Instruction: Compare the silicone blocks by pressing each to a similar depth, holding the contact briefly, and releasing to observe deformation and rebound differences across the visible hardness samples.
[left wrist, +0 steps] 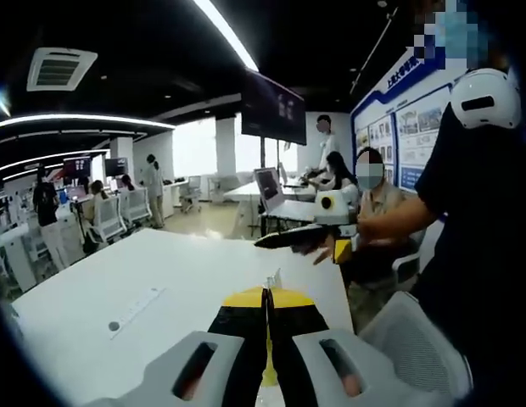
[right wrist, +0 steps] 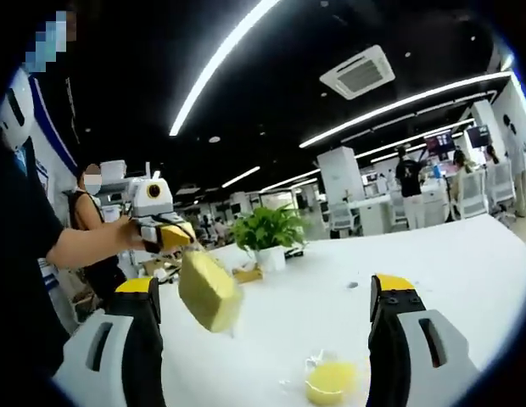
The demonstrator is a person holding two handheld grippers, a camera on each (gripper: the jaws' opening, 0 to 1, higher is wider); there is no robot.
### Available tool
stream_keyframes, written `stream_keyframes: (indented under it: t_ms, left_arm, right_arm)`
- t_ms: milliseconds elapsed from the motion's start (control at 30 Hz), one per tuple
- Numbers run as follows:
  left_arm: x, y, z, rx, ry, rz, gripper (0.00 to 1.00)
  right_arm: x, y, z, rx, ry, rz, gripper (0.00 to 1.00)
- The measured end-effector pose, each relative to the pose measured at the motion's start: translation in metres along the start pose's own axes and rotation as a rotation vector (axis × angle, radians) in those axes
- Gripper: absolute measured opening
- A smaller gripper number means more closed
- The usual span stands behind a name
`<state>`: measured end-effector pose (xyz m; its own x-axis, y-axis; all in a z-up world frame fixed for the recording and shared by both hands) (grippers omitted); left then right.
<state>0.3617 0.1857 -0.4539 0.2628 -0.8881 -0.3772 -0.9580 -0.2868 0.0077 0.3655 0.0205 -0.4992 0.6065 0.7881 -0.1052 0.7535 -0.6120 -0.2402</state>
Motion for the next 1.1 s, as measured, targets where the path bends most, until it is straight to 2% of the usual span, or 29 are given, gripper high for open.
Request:
stream_keyframes:
  t_ms: [267,433,633,900,1000,1100]
  left_arm:
    - [-0.003,-0.003,0.003,-0.033,0.020,-0.019,0.00]
    - [-0.004,-0.005,0.007,-0.053,0.030,-0.030,0.00]
    - [-0.005,-0.005,0.012,-0.077,0.036,-0.032,0.00]
    - [-0.006,-0.005,0.024,-0.115,0.044,-0.034,0.00]
    - [-0.004,-0.007,0.029,-0.137,0.045,-0.035,0.00]
    - [-0.002,-0.007,0.037,-0.174,0.042,-0.029,0.00]
  right_arm:
    - [-0.048,0.011,0.023,0.020,-0.035,0.098,0.96]
    - [-0.065,0.014,0.035,0.028,-0.047,0.168,0.96]
    - [-0.081,0.008,0.059,-0.019,-0.135,0.184,0.96]
    - [-0.118,0.009,0.077,0.025,-0.174,0.227,0.96]
    - [-0.132,0.013,0.088,0.017,-0.213,0.268,0.96]
    - [-0.141,0.009,0.095,-0.003,-0.246,0.277,0.96]
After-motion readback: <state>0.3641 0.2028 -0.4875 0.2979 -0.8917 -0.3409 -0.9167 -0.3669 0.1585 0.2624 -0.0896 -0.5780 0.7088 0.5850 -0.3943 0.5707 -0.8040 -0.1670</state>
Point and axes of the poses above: the point that each gripper's makers call its tool centre point, and the gripper's own axes: x roughly forward along the fingers, y roughly to its right, z roughly out of its underside, the point moved 2 cm from there along -x, roughly backward along the fingers, and after that the axes turned 11 degrees about -y, right-handed, at the moved point
